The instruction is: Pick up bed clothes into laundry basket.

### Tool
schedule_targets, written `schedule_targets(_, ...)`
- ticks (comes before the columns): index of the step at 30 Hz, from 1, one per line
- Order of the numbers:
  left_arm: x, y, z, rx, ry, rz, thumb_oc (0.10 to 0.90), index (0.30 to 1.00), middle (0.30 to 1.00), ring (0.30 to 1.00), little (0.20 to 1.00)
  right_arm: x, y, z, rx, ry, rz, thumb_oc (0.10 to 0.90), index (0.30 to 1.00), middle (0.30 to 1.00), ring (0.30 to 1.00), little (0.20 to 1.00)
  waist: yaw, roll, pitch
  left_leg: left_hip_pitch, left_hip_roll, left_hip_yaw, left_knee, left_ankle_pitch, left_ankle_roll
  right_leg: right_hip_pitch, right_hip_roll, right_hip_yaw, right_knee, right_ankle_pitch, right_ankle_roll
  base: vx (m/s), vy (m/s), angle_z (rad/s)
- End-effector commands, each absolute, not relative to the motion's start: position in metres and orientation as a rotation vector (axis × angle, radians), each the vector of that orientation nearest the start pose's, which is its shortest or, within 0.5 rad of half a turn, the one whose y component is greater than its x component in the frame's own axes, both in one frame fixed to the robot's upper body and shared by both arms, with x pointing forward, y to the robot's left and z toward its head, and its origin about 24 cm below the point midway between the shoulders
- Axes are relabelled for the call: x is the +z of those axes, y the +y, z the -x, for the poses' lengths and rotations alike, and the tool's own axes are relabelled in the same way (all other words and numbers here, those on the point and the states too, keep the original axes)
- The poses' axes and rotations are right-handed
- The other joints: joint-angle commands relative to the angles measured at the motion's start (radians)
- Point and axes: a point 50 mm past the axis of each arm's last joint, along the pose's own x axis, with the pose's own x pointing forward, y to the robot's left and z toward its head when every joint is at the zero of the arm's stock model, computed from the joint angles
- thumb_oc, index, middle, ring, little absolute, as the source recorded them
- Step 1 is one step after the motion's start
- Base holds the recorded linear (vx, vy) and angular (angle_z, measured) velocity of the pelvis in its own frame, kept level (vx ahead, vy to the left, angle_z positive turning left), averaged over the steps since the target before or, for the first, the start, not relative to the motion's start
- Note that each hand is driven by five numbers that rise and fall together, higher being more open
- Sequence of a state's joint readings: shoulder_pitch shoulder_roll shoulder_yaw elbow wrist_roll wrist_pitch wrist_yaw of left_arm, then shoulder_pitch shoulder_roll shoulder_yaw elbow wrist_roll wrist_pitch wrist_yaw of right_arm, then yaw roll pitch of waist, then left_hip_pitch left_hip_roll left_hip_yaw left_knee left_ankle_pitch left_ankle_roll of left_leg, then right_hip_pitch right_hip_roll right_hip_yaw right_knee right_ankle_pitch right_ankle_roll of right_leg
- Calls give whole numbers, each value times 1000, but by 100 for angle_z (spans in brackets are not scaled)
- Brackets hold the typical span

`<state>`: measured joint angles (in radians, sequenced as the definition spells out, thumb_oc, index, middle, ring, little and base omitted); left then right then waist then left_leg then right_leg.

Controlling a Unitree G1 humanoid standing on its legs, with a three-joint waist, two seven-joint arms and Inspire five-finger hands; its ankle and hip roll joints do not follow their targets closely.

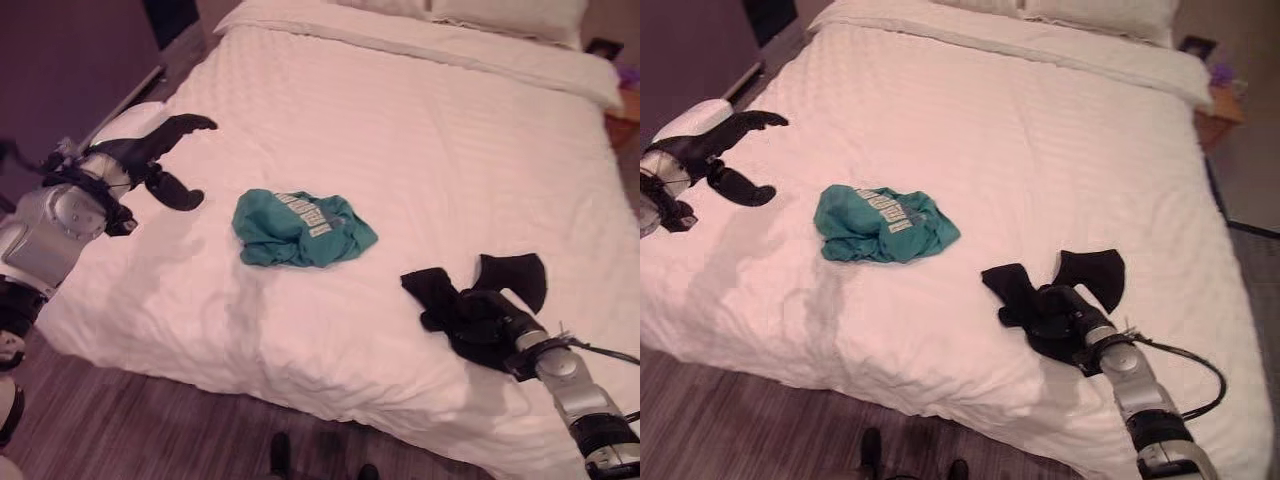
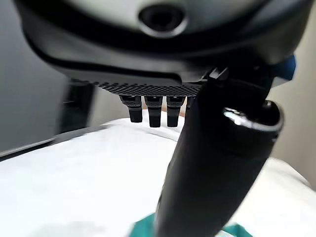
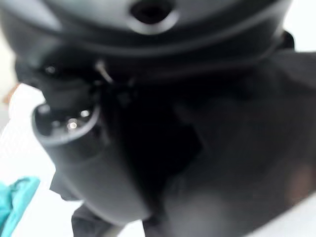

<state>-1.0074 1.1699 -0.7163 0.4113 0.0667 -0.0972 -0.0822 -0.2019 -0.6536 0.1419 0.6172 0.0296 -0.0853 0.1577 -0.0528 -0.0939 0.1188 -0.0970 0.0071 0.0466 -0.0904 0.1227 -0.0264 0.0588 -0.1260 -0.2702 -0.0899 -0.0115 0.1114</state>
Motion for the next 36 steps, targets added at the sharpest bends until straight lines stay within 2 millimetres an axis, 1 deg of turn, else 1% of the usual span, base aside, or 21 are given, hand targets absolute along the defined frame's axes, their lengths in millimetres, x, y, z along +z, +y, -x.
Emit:
schedule_targets(1, 334, 247, -354, 101, -501, -1515, 800, 900, 900, 900, 900, -68, -319, -169, 255, 879, 719, 400, 300, 300, 300, 300, -7, 80, 35, 80, 48, 46, 3, -65, -60, -55, -21, 8, 3, 105, 89, -17, 11, -17)
schedule_targets(3, 336, 231, -361, 115, -531, -1653, 800, 900, 900, 900, 900, -77, -315, -159, 250, 901, 691, 400, 300, 300, 300, 300, -19, 64, 43, 75, 49, 53, 3, -66, -58, -65, -18, 19, 3, 110, 89, -31, 9, -8)
schedule_targets(4, 325, 225, -370, 105, -498, -1726, 800, 900, 900, 900, 900, -83, -313, -151, 236, 919, 678, 400, 300, 300, 300, 300, -30, 51, 52, 71, 53, 58, 3, -67, -57, -75, -15, 28, 3, 115, 90, -27, 8, -5)
schedule_targets(6, 326, 224, -370, 104, -499, -1728, 800, 900, 900, 900, 900, -84, -313, -151, 235, 919, 676, 400, 300, 300, 300, 300, -28, 49, 51, 70, 53, 59, 3, -67, -57, -76, -15, 29, 3, 115, 90, -26, 10, -7)
schedule_targets(10, 306, 224, -383, 99, -418, -1807, 800, 900, 900, 900, 900, -89, -309, -140, 201, 919, 615, 400, 300, 300, 300, 300, -55, 17, 69, 58, 61, 79, 3, -70, -53, -104, -6, 55, 3, 128, 91, -36, 24, -13)
schedule_targets(15, 297, 219, -390, 94, -399, -1853, 800, 900, 900, 900, 900, -95, -309, -126, 180, 943, 590, 400, 300, 300, 300, 300, -71, -17, 82, 48, 67, 90, 3, -71, -52, -122, 2, 70, 3, 137, 92, -29, -1, -10)
schedule_targets(17, 300, 228, -395, 126, -345, -1918, 800, 900, 900, 900, 900, -93, -309, -130, 185, 927, 586, 400, 300, 300, 300, 300, -95, -51, 84, 29, 78, 98, 3, -68, -52, -147, 16, 81, 3, 153, 95, -52, -30, -2)
schedule_targets(19, 300, 231, -396, 133, -329, -1913, 800, 900, 900, 900, 900, -93, -308, -130, 189, 924, 583, 400, 300, 300, 300, 300, -97, -58, 84, 26, 80, 100, 3, -68, -53, -152, 18, 83, 3, 156, 96, -5, -25, -5)
schedule_targets(20, 293, 241, -397, 143, -277, -1869, 800, 900, 900, 900, 900, -95, -305, -129, 194, 927, 578, 400, 300, 300, 300, 300, -103, -77, 86, 22, 87, 104, 3, -66, -54, -160, 24, 85, 3, 160, 96, -5, -24, -4)
schedule_targets(21, 292, 241, -397, 142, -276, -1869, 800, 900, 900, 900, 900, -95, -305, -128, 194, 928, 578, 400, 300, 300, 300, 300, -103, -76, 85, 22, 88, 105, 3, -66, -54, -161, 24, 85, 3, 160, 96, -9, -32, -4)
schedule_targets(23, 277, 250, -399, 129, -203, -1834, 800, 900, 900, 900, 900, -97, -304, -129, 203, 935, 582, 400, 300, 300, 300, 300, -109, -88, 85, 20, 94, 110, 3, -64, -55, -168, 29, 91, 3, 164, 95, -3, -8, -6)
schedule_targets(24, 255, 261, -400, 104, -115, -1749, 800, 900, 900, 900, 900, -96, -301, -132, 214, 923, 581, 400, 300, 300, 300, 300, -109, -96, 93, 25, 98, 115, 3, -67, -56, -170, 34, 98, 3, 164, 95, -7, 1, -8)
schedule_targets(25, 255, 261, -400, 104, -115, -1748, 800, 900, 900, 900, 900, -96, -302, -132, 214, 924, 582, 400, 300, 300, 300, 300, -111, -95, 91, 22, 97, 114, 3, -64, -55, -174, 33, 98, 3, 166, 94, 9, -5, -15)
schedule_targets(26, 236, 267, -400, 71, -44, -1706, 400, 300, 300, 300, 300, -97, -298, -131, 235, 928, 588, 400, 300, 300, 300, 300, -111, -104, 89, 21, 101, 119, 3, -64, -56, -179, 36, 107, 3, 164, 92, 5, -7, -17)
schedule_targets(27, 236, 267, -400, 71, -44, -1706, 400, 300, 300, 300, 300, -97, -298, -131, 235, 928, 589, 400, 300, 300, 300, 300, -111, -104, 89, 21, 101, 119, 3, -64, -56, -179, 36, 107, 3, 164, 92, 13, -8, -16)
schedule_targets(29, 208, 267, -398, 7, 22, -1681, 400, 300, 300, 300, 300, -90, -298, -140, 250, 887, 618, 400, 300, 300, 300, 300, -110, -109, 95, 20, 103, 118, 3, -66, -57, -185, 39, 112, 3, 160, 89, -2, 0, -2)
schedule_targets(30, 208, 267, -398, 7, 23, -1680, 400, 300, 300, 300, 300, -90, -298, -140, 250, 887, 618, 400, 300, 300, 300, 300, -110, -109, 95, 20, 103, 118, 3, -66, -57, -185, 39, 112, 3, 160, 89, 0, 0, 0)
schedule_targets(31, 192, 265, -396, -23, 37, -1616, 400, 300, 300, 300, 300, -86, -301, -146, 223, 865, 627, 400, 300, 300, 300, 300, -103, -110, 102, 21, 102, 116, 3, -67, -57, -186, 39, 114, 3, 158, 87, 0, 0, 0)
schedule_targets(34, 186, 267, -391, -31, 29, -1550, 400, 300, 300, 300, 300, -81, -304, -150, 201, 843, 637, 400, 300, 300, 300, 300, -95, -104, 107, 25, 102, 115, 3, -69, -57, -182, 39, 111, 3, 153, 86, -8, -7, -5)
schedule_targets(35, 183, 275, -381, 4, -7, -1343, 400, 300, 300, 300, 300, -70, -310, -158, 144, 789, 628, 400, 300, 300, 300, 300, -77, -94, 115, 38, 102, 114, 3, -75, -57, -169, 39, 108, 3, 144, 83, -2, -1, -3)
schedule_targets(36, 182, 279, -377, 19, -23, -1263, 400, 300, 300, 300, 300, -66, -313, -160, 116, 768, 612, 400, 300, 300, 300, 300, -72, -91, 115, 36, 99, 113, 3, -72, -56, -170, 36, 106, 3, 144, 81, 8, 9, -9)
